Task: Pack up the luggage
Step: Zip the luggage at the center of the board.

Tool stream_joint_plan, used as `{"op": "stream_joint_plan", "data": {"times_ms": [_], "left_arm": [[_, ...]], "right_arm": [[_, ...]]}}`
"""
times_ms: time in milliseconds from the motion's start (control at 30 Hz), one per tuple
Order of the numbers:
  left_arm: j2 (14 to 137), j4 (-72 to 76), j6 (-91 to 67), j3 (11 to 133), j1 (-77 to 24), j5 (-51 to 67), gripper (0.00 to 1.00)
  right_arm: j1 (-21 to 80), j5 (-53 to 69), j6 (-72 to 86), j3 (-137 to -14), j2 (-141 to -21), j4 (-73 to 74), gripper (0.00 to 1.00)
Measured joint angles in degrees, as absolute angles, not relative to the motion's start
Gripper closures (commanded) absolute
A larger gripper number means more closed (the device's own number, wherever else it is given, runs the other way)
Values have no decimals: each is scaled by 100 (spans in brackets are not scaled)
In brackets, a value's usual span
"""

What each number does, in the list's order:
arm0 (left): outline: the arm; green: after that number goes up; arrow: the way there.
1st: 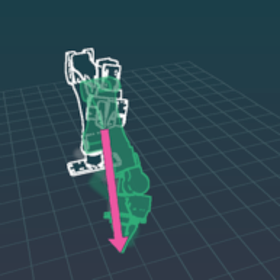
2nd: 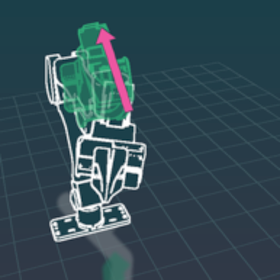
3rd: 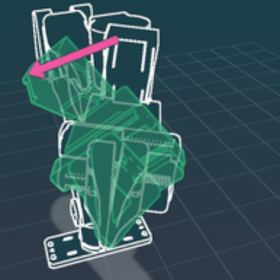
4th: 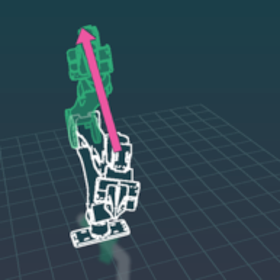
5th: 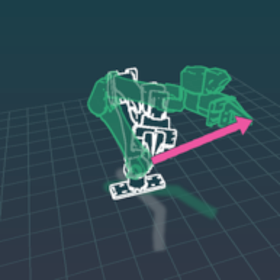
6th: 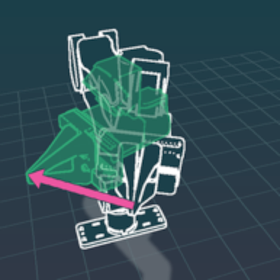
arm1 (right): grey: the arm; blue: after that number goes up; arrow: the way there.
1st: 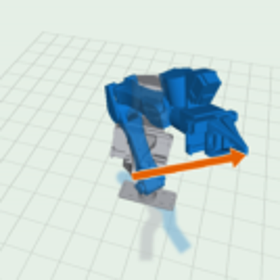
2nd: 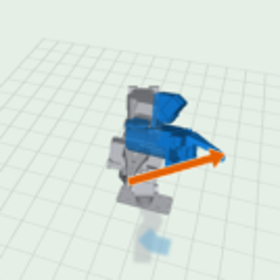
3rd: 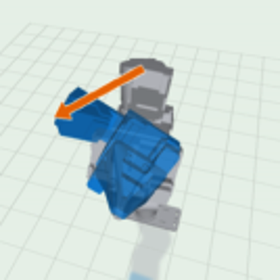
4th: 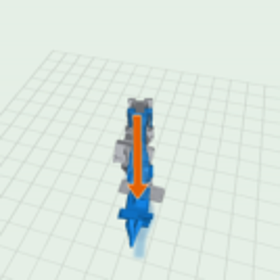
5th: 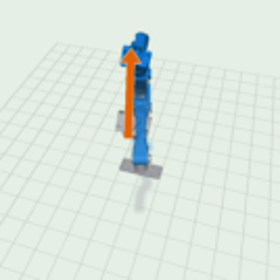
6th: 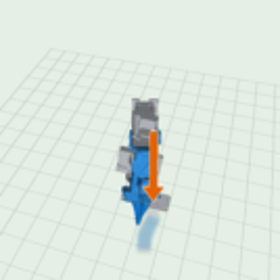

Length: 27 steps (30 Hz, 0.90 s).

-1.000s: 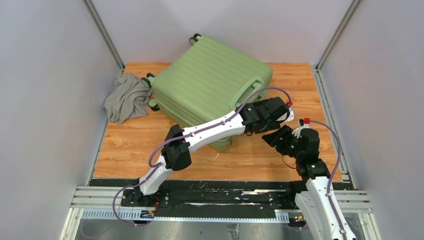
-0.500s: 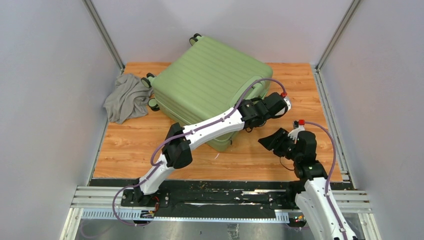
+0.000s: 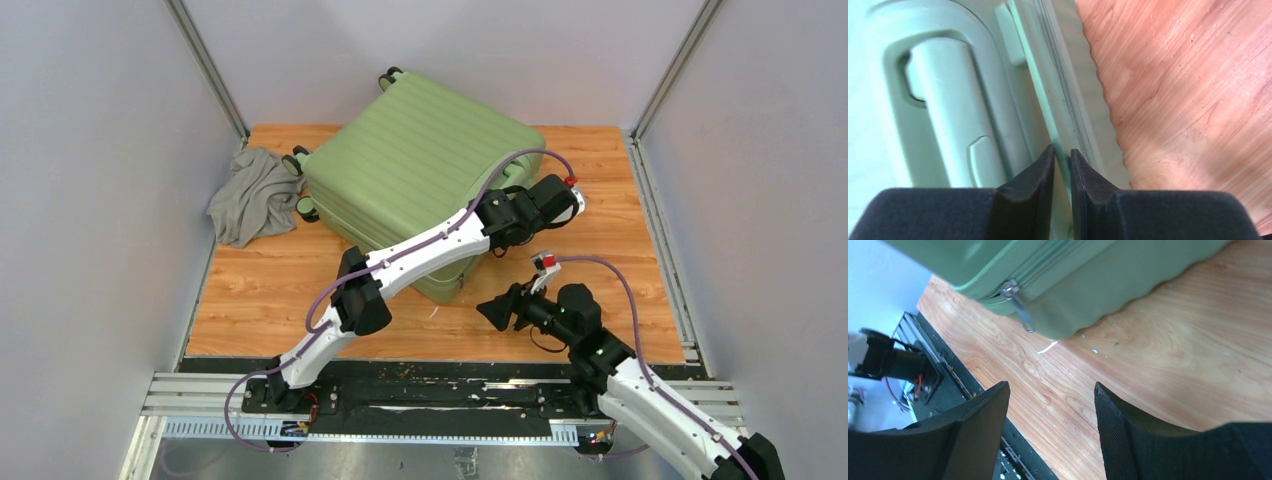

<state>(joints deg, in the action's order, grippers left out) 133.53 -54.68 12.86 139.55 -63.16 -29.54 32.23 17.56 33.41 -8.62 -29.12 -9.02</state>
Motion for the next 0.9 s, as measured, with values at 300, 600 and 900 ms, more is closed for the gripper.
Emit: {"op": "stream_joint_plan", "data": {"times_ms": [300,600,900], "left_arm": [[13297,-5413,1752,14466,-6239,-3068,100],[12879,-5391,1708,13911,-6241,-2825,100],[11124,-5446,1767,12551,-5887,-2294,13]], "right_arm": [[3715,1533,2091,-648,-4185,-2919,37],[3752,1940,1815,-952,-6165,-4746,45],[3929,1855,1787,-1144,-6211,-5076,58]]}}
